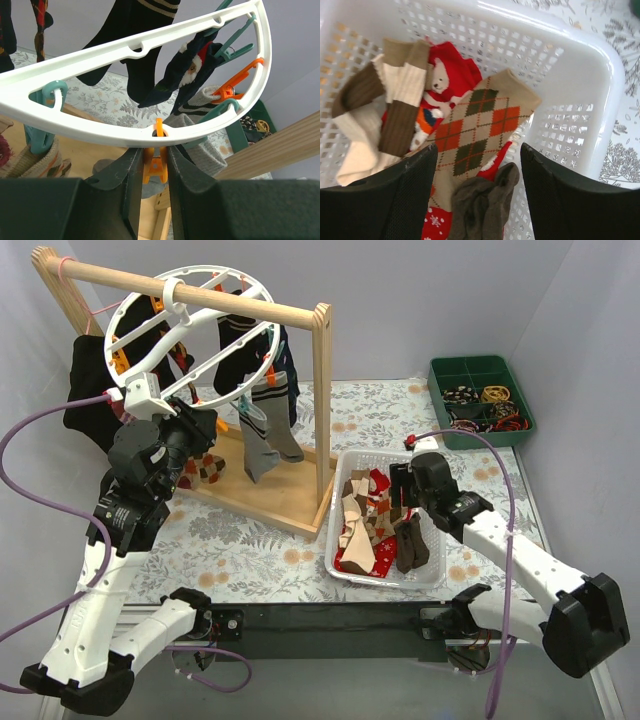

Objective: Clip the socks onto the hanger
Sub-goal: Pick up the sock from the bin.

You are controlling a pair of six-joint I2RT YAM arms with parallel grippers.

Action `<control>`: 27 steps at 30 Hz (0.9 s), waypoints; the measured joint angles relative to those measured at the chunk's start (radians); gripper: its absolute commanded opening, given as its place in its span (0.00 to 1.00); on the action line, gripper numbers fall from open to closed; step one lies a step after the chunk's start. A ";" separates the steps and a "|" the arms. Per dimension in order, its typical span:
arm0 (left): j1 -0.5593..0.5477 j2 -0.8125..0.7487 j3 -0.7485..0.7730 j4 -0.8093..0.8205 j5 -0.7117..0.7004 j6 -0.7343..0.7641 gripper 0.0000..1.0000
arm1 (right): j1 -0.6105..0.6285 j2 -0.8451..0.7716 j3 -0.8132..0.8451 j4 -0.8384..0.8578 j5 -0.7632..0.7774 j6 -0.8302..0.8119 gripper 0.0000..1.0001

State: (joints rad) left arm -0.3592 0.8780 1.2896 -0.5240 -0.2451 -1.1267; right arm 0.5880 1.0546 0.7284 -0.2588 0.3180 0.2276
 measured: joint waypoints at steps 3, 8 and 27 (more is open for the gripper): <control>0.000 0.000 0.000 0.000 0.000 0.000 0.00 | -0.064 0.054 -0.014 0.022 -0.033 0.020 0.70; 0.000 0.004 0.002 -0.001 0.006 -0.005 0.00 | -0.146 0.171 -0.022 0.101 -0.074 0.047 0.67; 0.000 0.010 0.002 -0.003 0.008 -0.007 0.00 | -0.174 0.477 0.013 0.237 -0.026 0.165 0.25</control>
State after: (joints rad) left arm -0.3592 0.8883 1.2911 -0.5270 -0.2367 -1.1339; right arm 0.4145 1.5314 0.7414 -0.0219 0.2920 0.3927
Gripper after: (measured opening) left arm 0.207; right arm 0.408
